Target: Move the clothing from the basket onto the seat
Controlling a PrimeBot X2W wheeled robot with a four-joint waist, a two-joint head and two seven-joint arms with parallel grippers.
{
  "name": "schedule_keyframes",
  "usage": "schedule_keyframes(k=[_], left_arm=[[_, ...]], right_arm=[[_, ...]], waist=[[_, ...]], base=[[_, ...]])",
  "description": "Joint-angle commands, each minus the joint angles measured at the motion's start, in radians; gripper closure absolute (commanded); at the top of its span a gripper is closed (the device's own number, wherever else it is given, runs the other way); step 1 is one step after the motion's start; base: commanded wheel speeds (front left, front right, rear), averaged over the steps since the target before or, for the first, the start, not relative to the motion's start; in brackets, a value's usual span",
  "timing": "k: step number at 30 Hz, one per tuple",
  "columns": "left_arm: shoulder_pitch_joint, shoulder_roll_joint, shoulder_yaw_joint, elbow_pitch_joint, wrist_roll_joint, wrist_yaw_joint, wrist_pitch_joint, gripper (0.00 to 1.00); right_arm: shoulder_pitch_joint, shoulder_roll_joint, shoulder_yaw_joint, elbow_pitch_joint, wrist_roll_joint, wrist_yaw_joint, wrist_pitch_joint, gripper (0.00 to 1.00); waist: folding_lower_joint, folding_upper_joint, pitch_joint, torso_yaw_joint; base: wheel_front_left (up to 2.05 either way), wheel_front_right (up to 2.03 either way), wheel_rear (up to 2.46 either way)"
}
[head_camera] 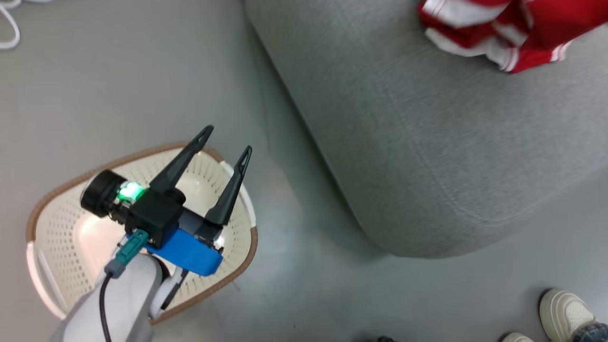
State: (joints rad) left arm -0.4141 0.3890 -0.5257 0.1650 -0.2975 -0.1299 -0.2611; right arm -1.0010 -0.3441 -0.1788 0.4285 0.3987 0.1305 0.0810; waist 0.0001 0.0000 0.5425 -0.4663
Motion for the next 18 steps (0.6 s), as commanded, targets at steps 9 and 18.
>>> schedule_keyframes(k=[9,18], left_arm=[[-0.080,0.044,0.003,-0.066,0.021,0.009,0.014,0.00],[-0.129,0.035,-0.006,-0.083,0.033,0.015,0.019,0.00]], right_arm=[[-0.022,-0.033,-0.062,0.165,0.022,0.000,-0.121,1.00],[-0.045,-0.032,-0.018,0.344,0.046,0.000,-0.209,1.00]], waist=[[-0.0001,0.0000,0.179,0.106],[-0.0001,0.0000,0.231,0.122]], base=[[0.00,0.00,0.00],[0.00,0.00,0.00]])
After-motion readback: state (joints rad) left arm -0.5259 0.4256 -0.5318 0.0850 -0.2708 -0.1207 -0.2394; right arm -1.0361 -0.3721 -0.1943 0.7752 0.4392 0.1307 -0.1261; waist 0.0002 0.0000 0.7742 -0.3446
